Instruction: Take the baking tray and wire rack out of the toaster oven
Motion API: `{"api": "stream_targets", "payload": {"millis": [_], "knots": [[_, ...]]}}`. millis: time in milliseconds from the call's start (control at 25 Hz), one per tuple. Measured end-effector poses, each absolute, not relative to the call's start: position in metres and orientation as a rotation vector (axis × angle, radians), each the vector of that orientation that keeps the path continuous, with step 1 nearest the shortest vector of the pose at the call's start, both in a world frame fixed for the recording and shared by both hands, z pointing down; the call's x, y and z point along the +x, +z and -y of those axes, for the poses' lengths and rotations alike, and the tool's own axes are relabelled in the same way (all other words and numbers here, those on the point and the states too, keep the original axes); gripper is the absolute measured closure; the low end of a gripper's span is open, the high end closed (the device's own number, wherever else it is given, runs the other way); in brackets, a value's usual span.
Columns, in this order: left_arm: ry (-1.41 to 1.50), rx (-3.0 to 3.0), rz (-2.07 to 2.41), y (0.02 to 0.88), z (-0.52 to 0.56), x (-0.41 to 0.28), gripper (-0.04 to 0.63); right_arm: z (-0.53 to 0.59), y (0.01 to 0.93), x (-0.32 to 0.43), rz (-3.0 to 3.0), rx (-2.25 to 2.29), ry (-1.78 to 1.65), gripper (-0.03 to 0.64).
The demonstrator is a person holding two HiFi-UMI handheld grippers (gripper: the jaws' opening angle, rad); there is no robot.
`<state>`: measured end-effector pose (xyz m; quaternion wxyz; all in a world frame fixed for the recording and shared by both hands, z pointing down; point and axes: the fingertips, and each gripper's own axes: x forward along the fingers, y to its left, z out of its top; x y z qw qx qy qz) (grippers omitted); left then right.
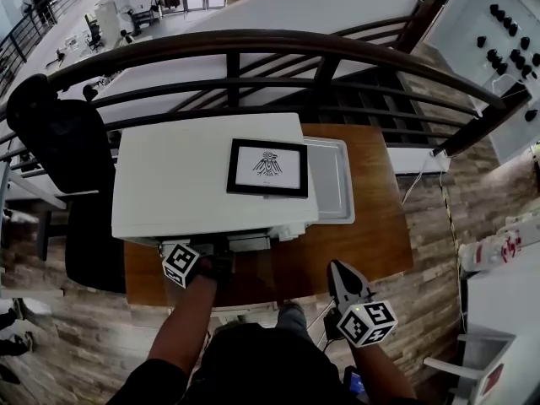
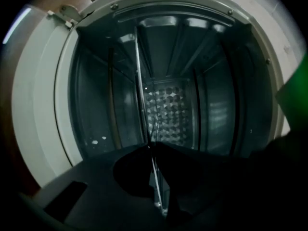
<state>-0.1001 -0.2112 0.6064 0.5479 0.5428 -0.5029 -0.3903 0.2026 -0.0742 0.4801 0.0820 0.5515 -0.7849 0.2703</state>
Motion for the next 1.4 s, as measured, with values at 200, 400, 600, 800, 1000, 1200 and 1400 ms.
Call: {"api": "stream_targets", "payload": {"millis": [200,400,600,800,1000,1200,1400], "knots": [[-0.955,1.288,1.135,0.607,0.197,-0.097,0.584,0.074,0.48,0.201,2.345,1.632,0.803,0.618],[-1.009,1.278,1.085,0.603,0.184,-0.095,0.586,0.074,0.48,0.191,2.363,1.595,0.79,0.618],[-0.956,1.295,1.122,0.603,0.177,-0.095,0.587,0.068,0.477,0.182,2.385,1.573,0.785,0.618],[-1.01,1.298,1.075,0.598,0.158,-0.091,0.588,0.066,0.478,0.182,2.393,1.561,0.783,0.618],[-1.008,1.294,1.053,0.596,0.136,-0.088,0.588,0.066,0.478,0.175,2.412,1.546,0.791,0.618],[-0.986,1.287,1.046,0.599,0.106,-0.085,0.588,0.066,0.479,0.162,2.44,1.5,0.797,0.618],[-1.013,1.303,0.993,0.591,0.09,-0.081,0.588,0.067,0.484,0.144,2.464,1.451,0.803,0.618]]}}
